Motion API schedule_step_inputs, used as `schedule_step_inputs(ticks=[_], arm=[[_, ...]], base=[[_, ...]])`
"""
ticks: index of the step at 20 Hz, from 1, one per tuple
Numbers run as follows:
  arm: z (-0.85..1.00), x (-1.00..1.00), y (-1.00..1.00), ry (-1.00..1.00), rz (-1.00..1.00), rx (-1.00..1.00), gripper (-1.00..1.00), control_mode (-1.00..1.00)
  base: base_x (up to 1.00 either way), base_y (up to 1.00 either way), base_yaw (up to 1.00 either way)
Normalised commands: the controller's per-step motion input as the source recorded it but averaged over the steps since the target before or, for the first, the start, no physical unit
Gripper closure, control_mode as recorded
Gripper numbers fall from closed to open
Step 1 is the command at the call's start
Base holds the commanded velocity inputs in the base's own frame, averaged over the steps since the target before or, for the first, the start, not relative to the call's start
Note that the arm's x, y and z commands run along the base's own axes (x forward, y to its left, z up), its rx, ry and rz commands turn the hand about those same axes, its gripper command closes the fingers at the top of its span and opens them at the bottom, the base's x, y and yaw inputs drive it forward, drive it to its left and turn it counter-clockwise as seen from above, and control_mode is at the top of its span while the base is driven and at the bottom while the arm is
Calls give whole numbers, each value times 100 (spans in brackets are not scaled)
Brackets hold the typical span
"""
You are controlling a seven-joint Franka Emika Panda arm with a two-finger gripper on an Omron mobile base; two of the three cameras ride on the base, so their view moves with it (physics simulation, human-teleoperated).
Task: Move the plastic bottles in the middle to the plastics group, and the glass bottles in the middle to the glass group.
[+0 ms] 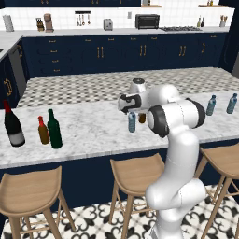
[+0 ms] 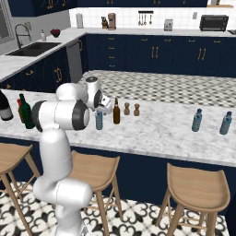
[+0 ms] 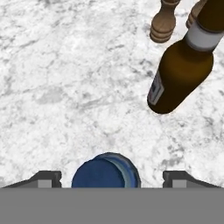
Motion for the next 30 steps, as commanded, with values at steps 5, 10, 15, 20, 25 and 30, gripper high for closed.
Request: schedule_step_inputs(ticks=[5, 10, 15, 20, 25, 30], arm=[[-28, -1, 0, -2, 0, 0, 100, -100], [-10, -24, -10, -5, 4, 0, 100, -100], [30, -65, -34, 6, 2, 2, 100, -100], [37, -82, -34, 2, 0, 0, 100, -100], [37, -84, -32, 0, 8, -1, 100, -100], [14, -51, -68, -1, 12, -5, 100, -100]], base=[[0, 0, 0], [0, 0, 0], [0, 0, 0], [0, 0, 0], [0, 0, 0], [0, 0, 0]])
